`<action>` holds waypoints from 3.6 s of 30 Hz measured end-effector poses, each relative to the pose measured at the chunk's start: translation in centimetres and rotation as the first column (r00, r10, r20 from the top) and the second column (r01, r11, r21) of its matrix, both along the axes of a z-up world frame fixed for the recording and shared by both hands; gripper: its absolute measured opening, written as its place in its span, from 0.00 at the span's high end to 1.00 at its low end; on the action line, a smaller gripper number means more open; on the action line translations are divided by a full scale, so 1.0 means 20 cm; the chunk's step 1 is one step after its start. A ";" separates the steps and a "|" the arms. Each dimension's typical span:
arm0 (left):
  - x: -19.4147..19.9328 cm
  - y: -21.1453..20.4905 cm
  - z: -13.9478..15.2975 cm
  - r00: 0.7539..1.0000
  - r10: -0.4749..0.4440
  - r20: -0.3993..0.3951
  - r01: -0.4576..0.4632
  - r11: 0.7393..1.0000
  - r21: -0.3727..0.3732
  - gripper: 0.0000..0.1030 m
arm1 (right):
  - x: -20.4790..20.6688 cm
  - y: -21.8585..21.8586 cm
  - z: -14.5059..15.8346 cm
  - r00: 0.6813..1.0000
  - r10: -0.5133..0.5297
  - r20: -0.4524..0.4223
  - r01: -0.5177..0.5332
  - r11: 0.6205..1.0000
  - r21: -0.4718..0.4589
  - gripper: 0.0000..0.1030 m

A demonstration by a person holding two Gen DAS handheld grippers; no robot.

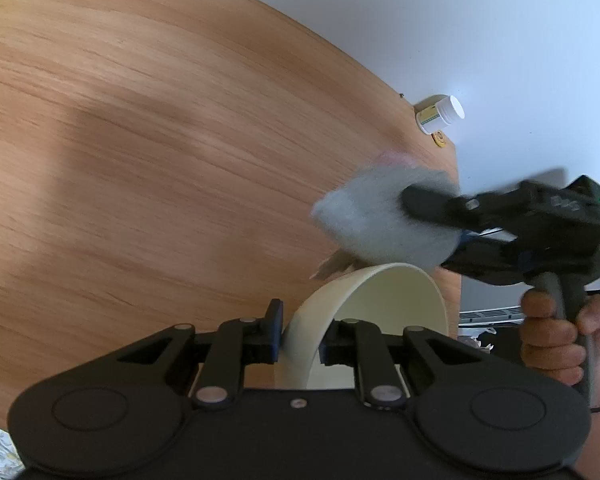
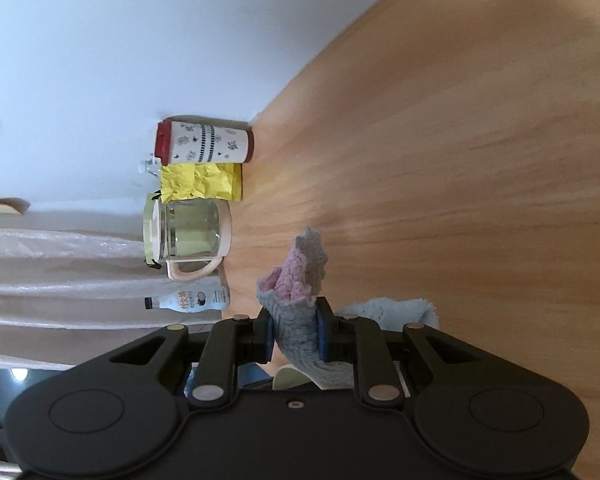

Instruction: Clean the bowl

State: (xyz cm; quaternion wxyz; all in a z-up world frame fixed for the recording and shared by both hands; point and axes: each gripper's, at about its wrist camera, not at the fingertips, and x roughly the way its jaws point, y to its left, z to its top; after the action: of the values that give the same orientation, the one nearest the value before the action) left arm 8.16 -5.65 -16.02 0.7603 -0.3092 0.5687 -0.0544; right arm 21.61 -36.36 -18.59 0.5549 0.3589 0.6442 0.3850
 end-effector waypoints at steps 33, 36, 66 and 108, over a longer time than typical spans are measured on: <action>0.03 -0.07 0.04 0.994 -0.098 0.050 0.097 0.995 0.028 0.84 | 0.05 0.28 0.13 0.951 0.303 0.063 -0.301 0.953 -0.038 0.79; 0.03 -0.07 0.05 0.993 -0.106 0.061 0.104 0.994 0.027 0.84 | 0.07 0.30 0.09 0.947 0.319 0.035 -0.317 0.947 -0.046 0.79; 0.05 -0.05 0.03 0.997 -0.055 0.049 0.055 0.999 0.003 0.84 | 0.11 0.28 0.12 0.934 0.353 0.055 -0.354 0.935 0.011 0.79; 0.02 0.15 -0.06 0.964 0.263 0.028 -0.256 0.955 -0.150 0.83 | -0.04 -0.08 -0.27 0.969 -0.146 -0.201 0.157 0.987 0.038 0.77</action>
State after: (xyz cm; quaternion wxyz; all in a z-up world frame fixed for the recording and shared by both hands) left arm 8.62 -2.59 -17.25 0.7496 -0.4344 0.4994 -0.0027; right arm 20.86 -38.01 -23.96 0.5063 0.4582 0.6562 0.3211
